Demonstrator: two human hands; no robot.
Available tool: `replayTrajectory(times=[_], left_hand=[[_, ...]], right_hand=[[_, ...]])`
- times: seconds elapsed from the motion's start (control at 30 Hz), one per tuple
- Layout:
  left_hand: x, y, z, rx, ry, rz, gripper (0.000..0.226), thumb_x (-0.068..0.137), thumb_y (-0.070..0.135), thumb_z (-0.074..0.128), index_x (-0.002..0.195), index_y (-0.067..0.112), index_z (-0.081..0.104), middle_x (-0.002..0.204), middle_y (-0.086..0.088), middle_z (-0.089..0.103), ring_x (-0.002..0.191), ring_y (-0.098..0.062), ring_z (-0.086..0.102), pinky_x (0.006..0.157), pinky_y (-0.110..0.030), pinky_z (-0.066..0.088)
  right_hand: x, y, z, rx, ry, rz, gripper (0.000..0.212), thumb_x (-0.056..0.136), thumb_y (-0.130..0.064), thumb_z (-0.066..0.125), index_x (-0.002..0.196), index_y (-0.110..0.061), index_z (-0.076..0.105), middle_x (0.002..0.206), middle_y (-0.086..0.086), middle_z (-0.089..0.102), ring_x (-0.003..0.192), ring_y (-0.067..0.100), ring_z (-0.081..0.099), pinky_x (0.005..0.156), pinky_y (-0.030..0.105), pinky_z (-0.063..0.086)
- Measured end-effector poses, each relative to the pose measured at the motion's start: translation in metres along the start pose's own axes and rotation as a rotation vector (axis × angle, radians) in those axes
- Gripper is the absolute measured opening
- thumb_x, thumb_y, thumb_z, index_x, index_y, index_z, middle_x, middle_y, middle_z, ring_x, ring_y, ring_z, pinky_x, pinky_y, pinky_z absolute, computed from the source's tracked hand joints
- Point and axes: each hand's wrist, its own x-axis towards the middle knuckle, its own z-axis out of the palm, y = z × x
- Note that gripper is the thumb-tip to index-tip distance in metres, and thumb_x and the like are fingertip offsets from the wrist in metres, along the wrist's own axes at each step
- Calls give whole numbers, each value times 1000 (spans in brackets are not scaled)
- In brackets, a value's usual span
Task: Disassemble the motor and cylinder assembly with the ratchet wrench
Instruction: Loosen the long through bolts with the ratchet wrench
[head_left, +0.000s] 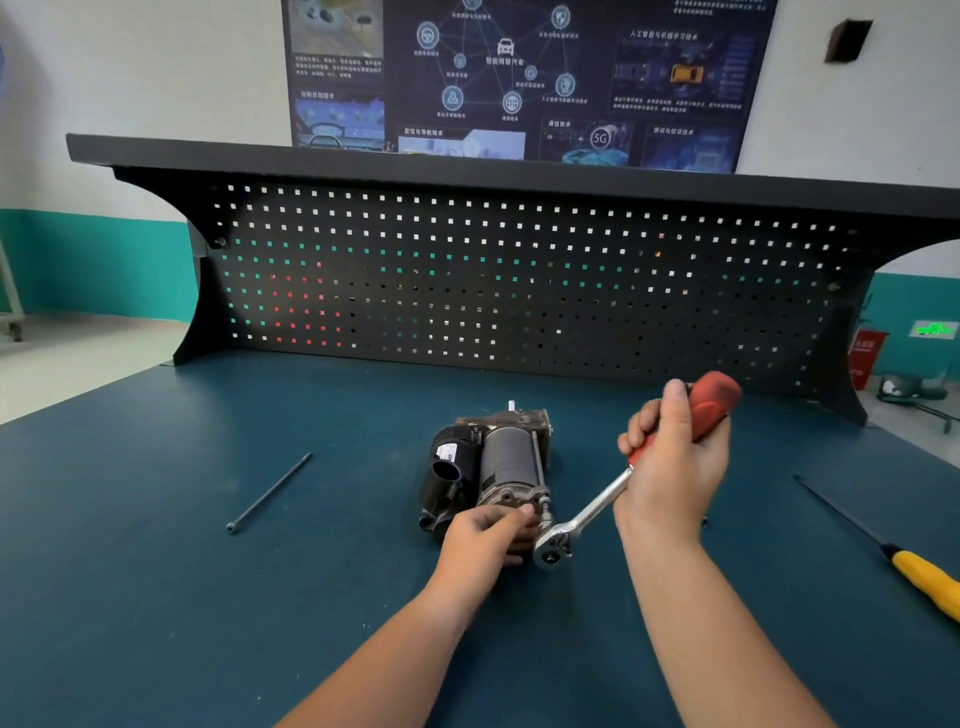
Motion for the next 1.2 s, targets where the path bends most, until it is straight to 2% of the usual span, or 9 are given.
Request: replayTrajectory(times=[0.17, 0.43, 0.6, 0.7, 0.83, 0.9, 0.97, 1.07, 1.2], left_hand=[[11, 9, 2, -24, -141, -96, 23, 87, 25, 66, 67, 15, 70, 57, 5, 61, 46, -5, 53, 48, -18, 45], [14, 7, -3, -24, -233, -202, 20, 79, 25, 73, 59, 21, 72, 66, -3, 62, 57, -15, 54, 46, -19, 47], [13, 3, 3, -122, -255, -201, 27, 89, 8, 60, 64, 15, 68, 58, 4, 64, 45, -4, 54, 49, -17, 45], [9, 0, 5, -147, -241, -208, 44, 89, -5, 45, 54, 15, 65, 54, 4, 55, 44, -6, 45, 48, -17, 43], [9, -2, 8, -164, -170, -241, 32, 88, -8, 36, 74, 13, 55, 66, -4, 43, 57, -12, 35, 51, -20, 44], [8, -1, 8, -161, -173, -226, 40, 88, -10, 35, 68, 14, 59, 66, -4, 46, 57, -12, 35, 51, -19, 39], [6, 0, 9, -156, -217, -200, 45, 88, -10, 39, 59, 15, 64, 68, -5, 52, 59, -13, 37, 50, -17, 36], [7, 1, 9, -193, -234, -182, 34, 89, 0, 55, 61, 12, 71, 67, -7, 63, 63, -16, 47, 52, -18, 40], [9, 0, 10, -263, -217, -200, 30, 84, 13, 62, 57, 16, 75, 57, 1, 64, 61, -15, 46, 57, -22, 40]], right_hand=[[2, 4, 3, -46, -59, -20, 13, 85, -24, 56, 79, -22, 45, 50, -11, 45, 42, 6, 39, 43, 18, 35], [0, 11, 12, -200, -257, -75, 10, 80, -21, 57, 85, -23, 49, 57, -10, 47, 44, 6, 41, 44, 18, 37], [-9, 14, 32, -457, -606, -89, 14, 72, -38, 62, 80, -38, 51, 63, -4, 44, 56, 17, 43, 55, 37, 40], [-21, 19, 44, -559, -894, -64, 18, 77, -33, 64, 87, -40, 51, 62, -10, 47, 56, 12, 46, 56, 37, 44], [-29, 28, 50, -626, -1171, 34, 20, 88, -19, 64, 105, -19, 53, 74, -2, 49, 61, 10, 45, 60, 30, 40], [-28, 28, 49, -541, -1103, 55, 22, 84, -20, 64, 104, -17, 55, 80, -2, 52, 66, 8, 45, 63, 25, 40], [-21, 25, 43, -382, -984, 147, 22, 80, -20, 61, 102, -20, 56, 68, -12, 51, 55, 3, 43, 54, 17, 39], [1, 20, 22, -109, -884, 293, 20, 78, -11, 60, 98, -17, 62, 54, -11, 44, 43, 3, 39, 45, 16, 36], [31, 15, -19, 343, -1077, 649, 16, 79, -12, 74, 92, -13, 66, 62, -6, 45, 51, 4, 43, 54, 15, 40]])
